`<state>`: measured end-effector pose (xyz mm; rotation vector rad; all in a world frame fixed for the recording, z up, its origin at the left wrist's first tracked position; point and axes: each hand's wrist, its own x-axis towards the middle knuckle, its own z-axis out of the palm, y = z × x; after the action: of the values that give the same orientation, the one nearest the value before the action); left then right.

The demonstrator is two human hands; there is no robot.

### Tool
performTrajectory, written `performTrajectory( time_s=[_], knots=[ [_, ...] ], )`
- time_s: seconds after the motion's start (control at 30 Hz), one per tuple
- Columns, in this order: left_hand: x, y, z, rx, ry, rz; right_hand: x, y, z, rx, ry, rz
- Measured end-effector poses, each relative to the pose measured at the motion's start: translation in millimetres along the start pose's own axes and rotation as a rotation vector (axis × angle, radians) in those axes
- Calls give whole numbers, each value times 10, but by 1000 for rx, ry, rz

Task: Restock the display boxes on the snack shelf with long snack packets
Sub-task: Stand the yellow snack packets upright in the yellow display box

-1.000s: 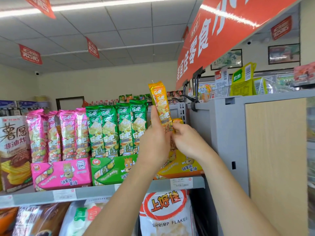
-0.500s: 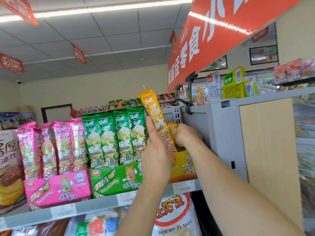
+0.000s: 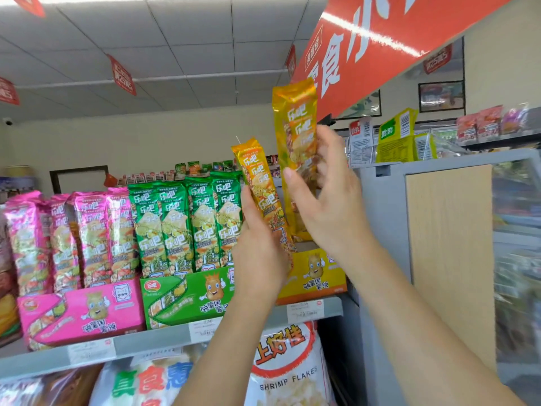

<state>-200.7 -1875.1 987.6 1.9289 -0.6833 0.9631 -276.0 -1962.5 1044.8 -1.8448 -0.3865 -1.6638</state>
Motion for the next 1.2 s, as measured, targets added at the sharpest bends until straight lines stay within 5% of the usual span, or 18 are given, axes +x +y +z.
performTrajectory(
  time_s=[0.2, 0.47, 0.6, 0.87, 1.2],
  knots=[
    [267, 219, -2, -143, -73, 43, -454, -167, -567, 178, 187, 33],
    [689, 318, 452, -37, -421, -91, -1039, -76, -792, 261, 176, 223],
    [616, 336, 592, 167, -507, 31, -1175, -54, -837, 221, 131, 271],
    [548, 273, 632, 494, -444, 110, -1348, 6, -868, 255, 82, 358],
    [483, 410, 319, 382, -383, 196, -1408, 45, -845, 315, 25, 498]
  ],
)
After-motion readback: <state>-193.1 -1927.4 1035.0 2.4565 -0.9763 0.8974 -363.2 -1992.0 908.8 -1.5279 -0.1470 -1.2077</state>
